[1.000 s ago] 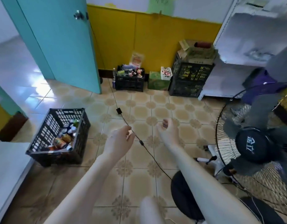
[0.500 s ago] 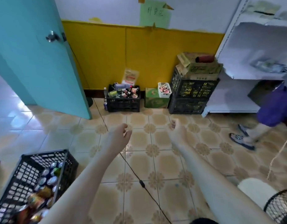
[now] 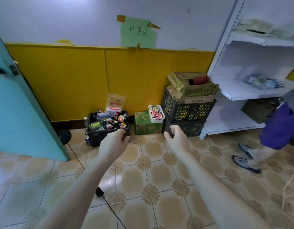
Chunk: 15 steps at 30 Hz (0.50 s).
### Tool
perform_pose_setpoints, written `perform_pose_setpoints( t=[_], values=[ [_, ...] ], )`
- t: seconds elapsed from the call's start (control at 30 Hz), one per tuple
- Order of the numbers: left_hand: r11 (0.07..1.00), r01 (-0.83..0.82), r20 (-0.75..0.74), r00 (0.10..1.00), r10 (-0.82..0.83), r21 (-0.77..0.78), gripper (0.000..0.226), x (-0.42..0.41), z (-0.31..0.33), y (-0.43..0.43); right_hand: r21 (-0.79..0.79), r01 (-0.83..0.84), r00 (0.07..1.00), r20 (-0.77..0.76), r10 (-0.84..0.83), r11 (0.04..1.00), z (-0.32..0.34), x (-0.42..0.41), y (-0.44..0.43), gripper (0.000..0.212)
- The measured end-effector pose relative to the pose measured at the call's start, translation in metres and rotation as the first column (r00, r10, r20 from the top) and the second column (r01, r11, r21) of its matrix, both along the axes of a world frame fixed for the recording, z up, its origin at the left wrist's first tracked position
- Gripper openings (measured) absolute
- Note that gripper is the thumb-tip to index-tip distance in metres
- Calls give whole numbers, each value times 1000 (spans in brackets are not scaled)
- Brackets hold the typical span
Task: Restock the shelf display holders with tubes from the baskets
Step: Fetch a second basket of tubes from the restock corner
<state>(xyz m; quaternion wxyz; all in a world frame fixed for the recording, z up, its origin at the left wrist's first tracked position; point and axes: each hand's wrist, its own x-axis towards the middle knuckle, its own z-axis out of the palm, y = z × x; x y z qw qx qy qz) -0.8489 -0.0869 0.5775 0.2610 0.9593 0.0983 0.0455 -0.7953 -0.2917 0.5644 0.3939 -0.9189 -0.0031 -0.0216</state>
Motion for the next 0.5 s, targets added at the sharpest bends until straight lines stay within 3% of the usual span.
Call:
perform_pose_setpoints(
  t=[0.13, 0.3, 0.5],
  values=[
    [995, 97, 21, 995, -98, 18, 27, 92, 8, -14, -14, 97, 995, -10, -97, 995, -5, 66, -19, 42],
    [987, 163, 74, 984, -161, -14, 37, 209, -1, -39, -31, 131, 991, 2, -131, 991, -12, 178, -39, 43],
    [994, 110, 22, 994, -109, -17, 36, 339, -29, -66, -59, 66, 996, -50, -69, 996, -35, 322, -60, 42]
  ],
)
